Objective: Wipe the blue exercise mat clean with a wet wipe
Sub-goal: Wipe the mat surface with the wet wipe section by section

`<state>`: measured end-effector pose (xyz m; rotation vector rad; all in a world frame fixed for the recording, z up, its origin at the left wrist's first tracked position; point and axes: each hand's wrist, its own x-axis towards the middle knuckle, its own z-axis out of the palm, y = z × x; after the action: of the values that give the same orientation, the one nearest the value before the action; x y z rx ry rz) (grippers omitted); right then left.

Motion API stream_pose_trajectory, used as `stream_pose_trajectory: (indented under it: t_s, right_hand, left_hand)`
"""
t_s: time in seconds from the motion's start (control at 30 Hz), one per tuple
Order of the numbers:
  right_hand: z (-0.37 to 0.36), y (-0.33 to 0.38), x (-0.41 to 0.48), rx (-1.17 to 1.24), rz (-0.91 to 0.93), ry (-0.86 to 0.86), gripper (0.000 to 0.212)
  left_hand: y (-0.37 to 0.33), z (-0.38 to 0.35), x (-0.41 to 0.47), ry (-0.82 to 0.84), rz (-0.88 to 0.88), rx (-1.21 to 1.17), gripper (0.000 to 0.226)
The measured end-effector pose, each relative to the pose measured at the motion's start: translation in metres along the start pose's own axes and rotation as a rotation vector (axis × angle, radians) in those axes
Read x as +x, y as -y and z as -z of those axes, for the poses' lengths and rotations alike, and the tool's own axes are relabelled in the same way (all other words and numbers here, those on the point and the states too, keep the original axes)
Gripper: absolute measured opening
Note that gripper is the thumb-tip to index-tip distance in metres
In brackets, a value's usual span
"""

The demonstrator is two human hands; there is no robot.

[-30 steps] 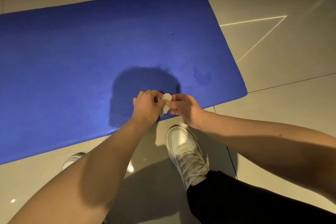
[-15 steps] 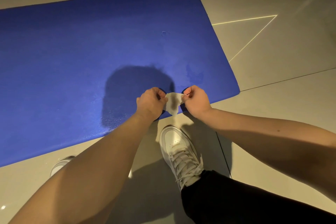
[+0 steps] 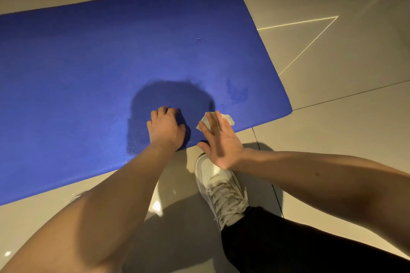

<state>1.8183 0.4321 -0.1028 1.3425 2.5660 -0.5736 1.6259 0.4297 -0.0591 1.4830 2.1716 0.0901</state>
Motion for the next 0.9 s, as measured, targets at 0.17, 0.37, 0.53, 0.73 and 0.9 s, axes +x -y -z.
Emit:
stream_pose_trajectory:
  t_s: [0.17,0.37,0.53,0.73,0.9]
  right_hand:
    - [0.0,-0.008,-0.001,-0.061,-0.013,0.045,0.07]
    - [0.003,-0.032,0.002,-0.036,-0.106,0.003,0.069]
    - [0.01,-0.049,0.011,-0.016,-0.302,0.02,0.069]
    - [0.014,-0.003,0.014,0.234,-0.045,-0.266,0.034]
    - [0.011,-0.034,0.008,0.182,-0.02,-0.169,0.053]
  left_hand:
    - [0.007,-0.002,0.001,0.037,-0.028,0.142,0.071]
    - [0.016,-0.008,0.002,0.159,-0.007,0.254,0.092]
    - [0.017,-0.006,0.004,0.156,-0.032,0.297,0.094]
    - [0.015,-0.003,0.006,0.141,-0.038,0.285,0.088]
    - [0.019,0.0,0.014,0.119,-0.052,0.262,0.083]
